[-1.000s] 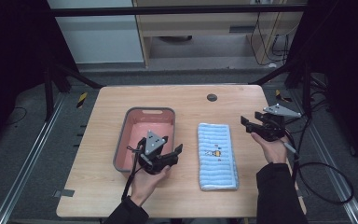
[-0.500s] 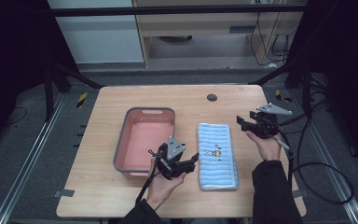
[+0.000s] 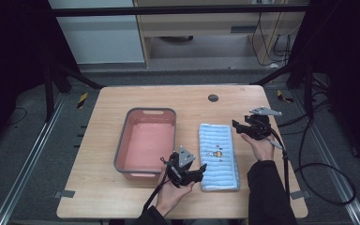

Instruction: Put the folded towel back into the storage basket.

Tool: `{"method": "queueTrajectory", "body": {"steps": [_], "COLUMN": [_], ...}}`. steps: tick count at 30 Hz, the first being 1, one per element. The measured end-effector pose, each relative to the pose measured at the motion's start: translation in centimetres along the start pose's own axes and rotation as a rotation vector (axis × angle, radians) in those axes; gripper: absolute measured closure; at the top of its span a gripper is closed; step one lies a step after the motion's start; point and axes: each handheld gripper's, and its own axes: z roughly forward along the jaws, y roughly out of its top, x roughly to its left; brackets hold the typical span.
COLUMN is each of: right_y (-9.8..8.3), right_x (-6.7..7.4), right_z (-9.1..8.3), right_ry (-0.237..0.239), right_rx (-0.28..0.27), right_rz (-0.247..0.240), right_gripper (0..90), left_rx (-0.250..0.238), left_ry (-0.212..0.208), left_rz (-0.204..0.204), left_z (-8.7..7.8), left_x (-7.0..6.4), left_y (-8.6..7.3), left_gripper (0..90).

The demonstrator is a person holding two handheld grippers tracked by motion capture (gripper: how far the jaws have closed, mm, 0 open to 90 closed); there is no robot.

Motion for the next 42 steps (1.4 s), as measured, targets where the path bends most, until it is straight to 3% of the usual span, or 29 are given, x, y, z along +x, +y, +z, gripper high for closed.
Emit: {"method": "queueTrajectory", "body": {"steps": [2,19,30,37,42], "right_y": [-0.2,-2.0,-3.3,-4.5,-4.6], "right_x": [0.0,1.0,1.1,0.8,0.9], "right_z": [0.4,4.1,6.1,6.6,6.7], "right_ry": [0.001,0.021,0.024,0.044,0.050], "right_rx": [0.007,0.080,0.151,0.171,0.187], "right_rz": [0.004,-0.009,-0.011,0.027,0.020], "right_gripper": [40.3,44.0,45.8,47.7,54.8], "left_rx": [0.010,0.088,0.099,0.113,0.119], "left_ry": [0.008,-0.024,-0.046,-0.045,-0.031], "left_rz": [0.012,-0.018,-0.021,-0.030,-0.017], "left_z": [0.1,2.2,2.8,3.2,3.3], "left_x": [-0.1,-0.9,-1.3,-1.4,-1.8], "left_y": [-0.3,-3.1,-3.4,-3.6,-3.7], "left_gripper": [39.6,41.9,41.6,42.2,46.1]}}
